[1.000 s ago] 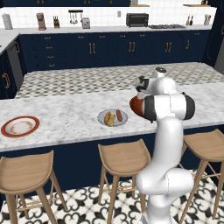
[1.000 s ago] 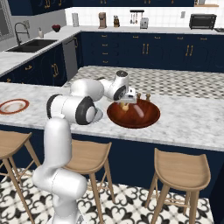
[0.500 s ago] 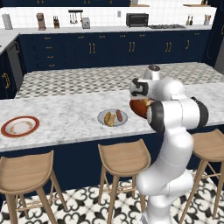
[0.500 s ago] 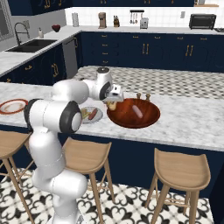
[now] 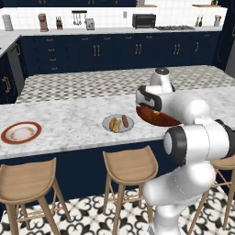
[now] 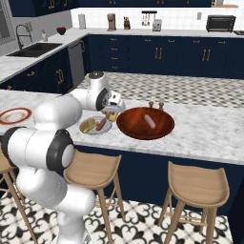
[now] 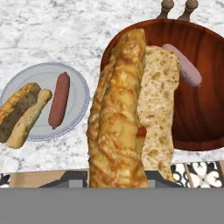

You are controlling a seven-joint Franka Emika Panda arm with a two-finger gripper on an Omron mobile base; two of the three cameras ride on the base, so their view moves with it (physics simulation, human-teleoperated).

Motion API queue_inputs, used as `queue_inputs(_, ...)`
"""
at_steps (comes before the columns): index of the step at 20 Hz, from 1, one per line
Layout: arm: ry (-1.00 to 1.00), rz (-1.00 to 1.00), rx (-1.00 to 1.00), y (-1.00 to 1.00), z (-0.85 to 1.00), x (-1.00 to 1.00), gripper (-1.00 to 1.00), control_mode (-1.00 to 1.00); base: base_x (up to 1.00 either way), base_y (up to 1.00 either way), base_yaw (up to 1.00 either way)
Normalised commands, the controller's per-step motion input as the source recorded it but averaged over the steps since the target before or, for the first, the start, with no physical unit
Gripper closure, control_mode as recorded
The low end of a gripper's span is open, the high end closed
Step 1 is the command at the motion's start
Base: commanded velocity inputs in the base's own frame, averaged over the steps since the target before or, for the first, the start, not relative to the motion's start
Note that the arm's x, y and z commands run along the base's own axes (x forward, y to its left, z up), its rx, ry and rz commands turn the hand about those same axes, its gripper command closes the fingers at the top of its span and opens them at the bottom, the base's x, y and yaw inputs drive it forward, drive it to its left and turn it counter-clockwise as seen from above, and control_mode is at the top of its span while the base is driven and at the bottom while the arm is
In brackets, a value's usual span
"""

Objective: Place one bun and one sausage from the bowl on each plate.

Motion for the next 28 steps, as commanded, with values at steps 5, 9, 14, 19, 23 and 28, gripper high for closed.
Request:
queue_inputs(5, 0.00, 0.00, 0.00, 0.01, 0.10, -0.41, 1.00, -1.00, 0.00, 0.00, 0.00)
queue_inputs(9, 0.00, 0.00, 0.00, 0.00, 0.00, 0.00, 1.00, 1.00, -0.34, 0.55, -0.02)
queue_inputs(14, 0.00, 0.00, 0.00, 0.00, 0.00, 0.00, 1.00, 1.00, -0.12, 1.00, -0.01)
queue_inputs(19, 0.00, 0.00, 0.00, 0.00, 0.00, 0.00, 1.00, 1.00, 0.00, 1.00, -0.02)
queue_inputs(23, 0.00, 0.00, 0.00, 0.00, 0.00, 0.00, 1.00, 1.00, 0.00, 1.00, -0.04)
queue_inputs(28, 0.00, 0.00, 0.00, 0.00, 0.00, 0.00, 1.00, 1.00, 0.06, 0.92, -0.04)
